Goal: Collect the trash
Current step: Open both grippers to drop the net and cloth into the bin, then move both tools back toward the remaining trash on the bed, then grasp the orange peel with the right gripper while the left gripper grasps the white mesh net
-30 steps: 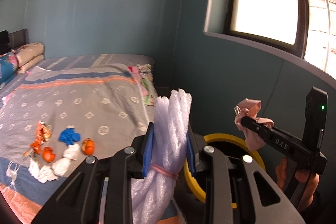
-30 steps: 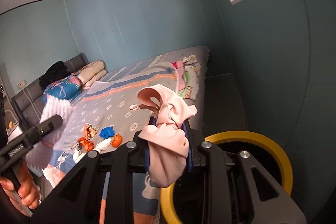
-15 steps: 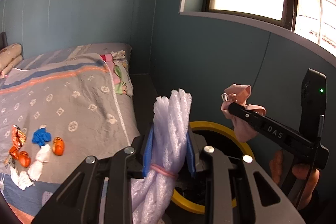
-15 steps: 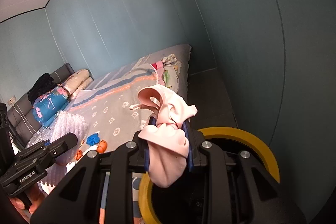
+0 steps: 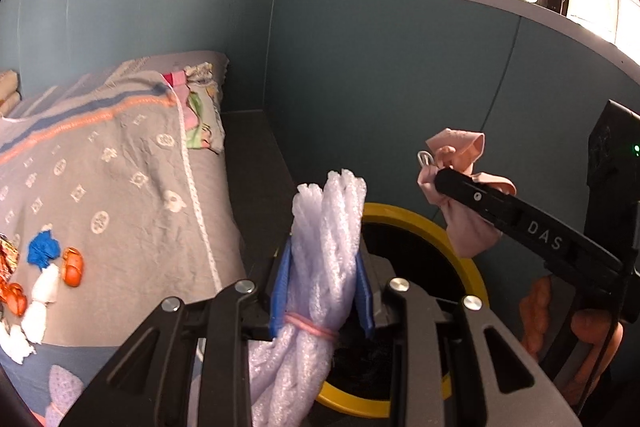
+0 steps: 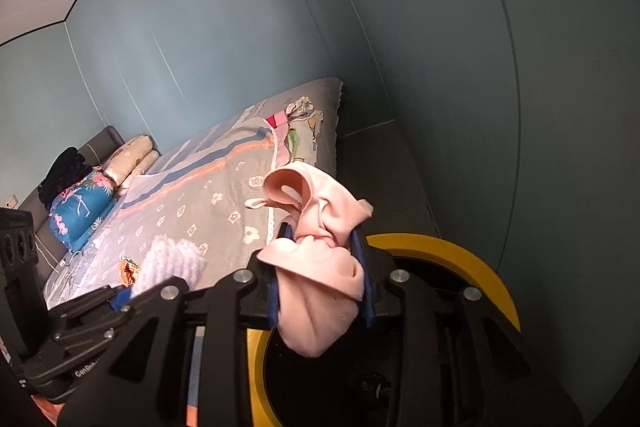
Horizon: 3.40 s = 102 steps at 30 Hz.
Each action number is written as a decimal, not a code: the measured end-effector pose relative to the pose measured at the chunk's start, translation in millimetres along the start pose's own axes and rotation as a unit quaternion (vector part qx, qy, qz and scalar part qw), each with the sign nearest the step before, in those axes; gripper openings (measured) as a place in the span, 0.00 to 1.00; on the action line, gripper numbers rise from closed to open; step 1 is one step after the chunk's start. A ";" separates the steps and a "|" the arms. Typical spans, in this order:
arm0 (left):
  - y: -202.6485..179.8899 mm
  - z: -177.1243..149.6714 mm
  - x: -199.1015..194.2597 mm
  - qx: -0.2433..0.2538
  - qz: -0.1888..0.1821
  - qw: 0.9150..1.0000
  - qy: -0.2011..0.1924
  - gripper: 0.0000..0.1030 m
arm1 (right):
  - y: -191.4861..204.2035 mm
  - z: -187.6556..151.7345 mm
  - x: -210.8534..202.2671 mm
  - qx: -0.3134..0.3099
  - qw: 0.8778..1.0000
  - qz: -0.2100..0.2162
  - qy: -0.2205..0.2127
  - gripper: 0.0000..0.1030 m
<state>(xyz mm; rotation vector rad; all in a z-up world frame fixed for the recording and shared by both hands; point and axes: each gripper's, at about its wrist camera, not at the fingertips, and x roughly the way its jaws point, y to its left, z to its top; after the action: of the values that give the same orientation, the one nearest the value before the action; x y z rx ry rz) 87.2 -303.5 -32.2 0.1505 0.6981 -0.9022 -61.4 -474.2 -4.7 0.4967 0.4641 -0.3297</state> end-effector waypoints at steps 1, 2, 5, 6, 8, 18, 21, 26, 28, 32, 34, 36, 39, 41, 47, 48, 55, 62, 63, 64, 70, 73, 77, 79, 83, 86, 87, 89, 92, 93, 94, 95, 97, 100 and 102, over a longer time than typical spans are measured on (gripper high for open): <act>-0.1 -1.0 1.0 -0.002 -0.005 1.000 0.000 0.27 | -0.5 -0.4 0.8 0.001 1.000 0.000 -0.002 0.33; -0.7 -1.6 1.8 -0.001 -0.009 1.000 0.001 0.27 | -0.5 -0.5 1.6 0.002 1.000 0.001 -0.003 0.35; -0.1 -3.1 2.2 -0.005 -0.016 1.000 0.000 0.32 | -1.7 -1.2 2.7 0.002 1.000 -0.007 -0.009 0.39; 0.1 -3.7 1.5 -0.008 -0.017 1.000 0.000 0.34 | -2.7 -1.3 2.9 0.002 1.000 -0.010 -0.011 0.40; 2.5 -4.9 0.7 -0.014 -0.021 1.000 -0.001 0.40 | -3.5 -1.1 3.5 0.006 1.000 -0.014 -0.015 0.42; 12.5 -4.9 -4.9 -0.049 -0.039 0.998 -0.014 0.71 | -2.8 -1.0 1.6 0.010 0.999 -0.022 -0.027 0.53; 16.6 -4.8 -6.2 -0.060 -0.037 0.997 -0.018 0.78 | -0.7 -0.3 0.3 0.005 0.999 -0.028 -0.036 0.57; 30.5 -4.7 -15.7 -0.080 -0.034 0.996 -0.030 0.80 | -2.4 1.2 -2.0 0.005 0.999 -0.023 -0.040 0.59; 36.9 -5.8 -21.9 -0.084 -0.028 0.995 -0.036 0.83 | -1.9 1.7 -1.5 0.005 0.999 -0.020 -0.039 0.59; 53.2 -7.9 -41.0 -0.093 -0.012 0.994 -0.054 0.86 | 3.5 3.8 -3.5 -0.003 0.999 -0.017 -0.039 0.61; 62.1 -8.7 -51.5 -0.096 0.000 0.993 -0.064 0.90 | 7.1 5.0 -5.4 -0.013 0.999 -0.012 -0.040 0.64; 72.7 -9.7 -65.3 -0.099 0.012 0.992 -0.078 0.91 | 14.0 5.9 -6.7 -0.024 0.999 -0.006 -0.040 0.65; 87.8 -11.0 -84.3 -0.100 0.037 0.990 -0.093 0.92 | 30.4 6.1 -6.2 -0.038 0.999 0.010 -0.037 0.69; 98.8 -12.6 -97.1 -0.105 0.051 0.988 -0.102 0.92 | 44.2 5.9 -4.0 -0.051 0.998 0.025 -0.034 0.71; 134.9 -22.2 -134.4 -0.124 0.097 0.980 -0.122 0.92 | 92.1 2.7 4.6 -0.089 0.994 0.064 -0.021 0.72; 140.0 -24.2 -139.6 -0.126 0.105 0.979 -0.124 0.92 | 99.5 1.8 6.0 -0.095 0.993 0.069 -0.019 0.72; 185.4 -47.7 -171.7 -0.150 0.157 0.968 -0.125 0.92 | 157.1 -4.8 19.6 -0.135 0.984 0.112 -0.004 0.73; 222.9 -81.0 -193.9 -0.172 0.195 0.959 -0.112 0.92 | 220.8 -16.8 56.8 -0.161 0.975 0.149 0.033 0.73; 227.0 -85.7 -195.6 -0.174 0.198 0.958 -0.109 0.92 | 228.7 -19.0 62.9 -0.163 0.974 0.154 0.038 0.73; 231.7 -91.8 -197.0 -0.174 0.203 0.958 -0.104 0.92 | 235.5 -20.0 67.4 -0.166 0.973 0.156 0.042 0.73; 256.8 -126.8 -193.9 -0.184 0.214 0.956 -0.074 0.92 | 285.3 -42.9 113.9 -0.188 0.965 0.161 0.087 0.73; 272.4 -145.2 -186.7 -0.199 0.209 0.956 -0.055 0.92 | 303.3 -56.2 141.5 -0.196 0.962 0.154 0.114 0.73; 282.6 -159.1 -169.2 -0.195 0.197 0.961 -0.027 0.92 | 316.6 -74.8 178.5 -0.197 0.958 0.143 0.152 0.73; 284.9 -162.6 -160.0 -0.187 0.193 0.963 -0.016 0.92 | 319.3 -82.8 197.1 -0.194 0.957 0.136 0.169 0.73; 291.9 -169.3 -143.2 -0.184 0.177 0.967 0.001 0.92 | 322.5 -99.4 234.0 -0.182 0.954 0.127 0.203 0.73; 297.1 -174.3 -131.0 -0.186 0.170 0.967 0.016 0.92 | 326.2 -108.8 256.7 -0.182 0.951 0.122 0.216 0.73; 298.6 -175.7 -127.6 -0.187 0.169 0.968 0.020 0.92 | 327.2 -111.5 261.9 -0.182 0.951 0.121 0.219 0.73; 300.3 -177.9 -120.8 -0.186 0.166 0.968 0.028 0.92 | 329.1 -116.5 275.5 -0.182 0.949 0.118 0.228 0.73; 302.7 -179.9 -111.3 -0.181 0.159 0.970 0.041 0.92 | 332.6 -125.5 296.3 -0.182 0.947 0.110 0.239 0.73; 302.5 -180.5 -108.8 -0.179 0.157 0.970 0.044 0.92 | 333.8 -128.6 302.3 -0.184 0.947 0.107 0.243 0.73; 302.6 -181.4 -105.1 -0.176 0.155 0.971 0.049 0.91 | 335.0 -131.8 308.1 -0.186 0.946 0.103 0.246 0.73; 303.1 -182.2 -102.4 -0.175 0.154 0.971 0.052 0.91 | 335.7 -133.4 310.6 -0.186 0.945 0.102 0.248 0.73; 303.5 -183.3 -95.2 -0.175 0.145 0.972 0.061 0.87 | 338.1 -139.0 320.5 -0.187 0.944 0.099 0.254 0.73; 303.8 -183.8 -87.5 -0.176 0.135 0.973 0.070 0.82 | 341.6 -147.2 335.9 -0.186 0.942 0.095 0.261 0.73; 305.1 -183.0 -82.3 -0.177 0.128 0.973 0.075 0.76 | 344.1 -151.2 342.8 -0.188 0.942 0.094 0.263 0.73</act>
<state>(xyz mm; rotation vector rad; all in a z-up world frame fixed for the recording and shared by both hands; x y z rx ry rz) 195.3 16.0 -172.4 -0.0100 0.9465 -0.5130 317.3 -174.2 -163.8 0.2446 0.9701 0.0887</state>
